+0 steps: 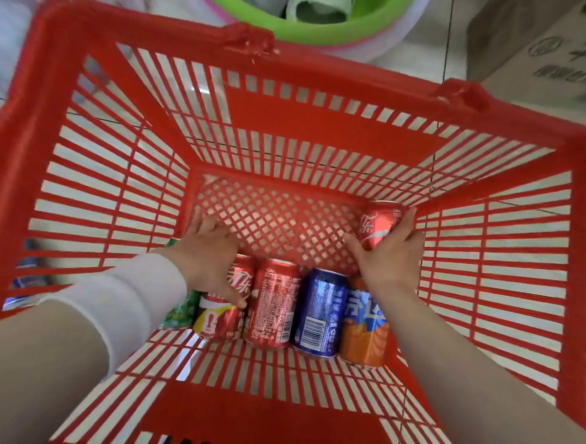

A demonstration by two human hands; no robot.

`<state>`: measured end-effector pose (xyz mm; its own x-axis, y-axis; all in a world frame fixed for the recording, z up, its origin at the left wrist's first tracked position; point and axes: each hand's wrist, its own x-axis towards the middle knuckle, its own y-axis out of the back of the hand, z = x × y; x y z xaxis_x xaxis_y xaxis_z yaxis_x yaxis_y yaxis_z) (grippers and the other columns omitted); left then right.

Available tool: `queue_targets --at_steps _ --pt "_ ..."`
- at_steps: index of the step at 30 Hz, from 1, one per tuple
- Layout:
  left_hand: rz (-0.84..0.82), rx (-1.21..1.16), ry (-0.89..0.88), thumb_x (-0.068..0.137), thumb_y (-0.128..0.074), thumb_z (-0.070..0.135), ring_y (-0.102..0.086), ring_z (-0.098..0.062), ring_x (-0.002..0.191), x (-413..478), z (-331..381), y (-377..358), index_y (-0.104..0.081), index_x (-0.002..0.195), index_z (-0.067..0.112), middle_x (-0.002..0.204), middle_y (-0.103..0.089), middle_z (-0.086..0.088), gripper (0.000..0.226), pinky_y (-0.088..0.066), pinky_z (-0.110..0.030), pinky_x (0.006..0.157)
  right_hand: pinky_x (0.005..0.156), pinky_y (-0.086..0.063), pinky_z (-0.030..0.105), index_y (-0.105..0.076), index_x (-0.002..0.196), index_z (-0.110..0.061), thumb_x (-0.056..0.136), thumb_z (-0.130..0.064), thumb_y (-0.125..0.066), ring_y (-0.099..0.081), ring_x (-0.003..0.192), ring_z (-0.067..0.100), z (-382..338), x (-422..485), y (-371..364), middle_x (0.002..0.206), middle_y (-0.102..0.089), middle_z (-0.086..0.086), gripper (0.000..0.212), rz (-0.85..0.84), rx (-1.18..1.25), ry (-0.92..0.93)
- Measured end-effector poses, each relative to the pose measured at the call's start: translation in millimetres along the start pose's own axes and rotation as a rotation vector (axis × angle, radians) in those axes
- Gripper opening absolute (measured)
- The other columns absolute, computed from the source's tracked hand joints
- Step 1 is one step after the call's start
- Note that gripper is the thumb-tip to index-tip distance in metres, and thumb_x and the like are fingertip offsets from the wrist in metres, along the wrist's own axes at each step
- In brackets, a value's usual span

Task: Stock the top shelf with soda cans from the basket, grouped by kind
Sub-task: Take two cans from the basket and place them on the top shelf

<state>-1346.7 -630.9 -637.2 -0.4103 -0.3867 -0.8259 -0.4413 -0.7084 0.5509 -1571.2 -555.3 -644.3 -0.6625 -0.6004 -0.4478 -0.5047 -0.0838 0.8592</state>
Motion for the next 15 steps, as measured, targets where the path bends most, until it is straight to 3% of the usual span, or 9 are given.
queue_targets --at_steps 5,10,12,15 --pt "-0.079 -0.034 0.034 0.055 -0.063 0.076 -0.005 -0.033 0.140 -1 0 7 -0.020 0.145 0.019 0.151 -0.022 -0.007 0.114 -0.005 -0.048 0.116 0.106 -0.032 0.042 -0.009 0.146 -0.010 0.072 -0.037 -0.075 -0.031 0.132 0.034 -2 10 0 0.142 -0.031 0.021 0.103 -0.024 0.046 -0.060" --pt "0.050 -0.086 -0.032 0.050 -0.066 0.075 -0.018 -0.025 0.130 -15 -6 4 -0.033 0.137 0.021 0.138 -0.035 -0.002 0.108 -0.023 -0.043 0.112 0.104 -0.039 0.040 -0.025 0.141 -0.006 0.065 -0.032 -0.081 -0.045 0.126 0.031 -4 14 15 0.137 -0.045 0.015 0.097 -0.080 0.266 -0.129" --pt "0.096 -0.093 -0.056 0.053 -0.071 0.068 -0.025 -0.021 0.124 -24 -4 7 -0.037 0.131 0.016 0.126 -0.041 -0.001 0.099 -0.033 -0.035 0.104 0.099 -0.040 0.036 -0.029 0.138 -0.006 0.068 -0.030 -0.079 -0.049 0.122 0.029 -8 10 28 0.135 -0.049 0.013 0.089 -0.108 0.333 -0.162" --pt "0.117 -0.156 -0.046 0.058 -0.078 0.054 -0.042 -0.018 0.104 -41 3 16 -0.037 0.122 0.013 0.110 -0.047 -0.004 0.087 -0.044 -0.027 0.080 0.094 -0.044 0.033 -0.039 0.133 -0.009 0.068 -0.030 -0.078 -0.057 0.114 0.027 -10 -3 47 0.126 -0.056 0.009 0.079 -0.142 0.439 -0.200"
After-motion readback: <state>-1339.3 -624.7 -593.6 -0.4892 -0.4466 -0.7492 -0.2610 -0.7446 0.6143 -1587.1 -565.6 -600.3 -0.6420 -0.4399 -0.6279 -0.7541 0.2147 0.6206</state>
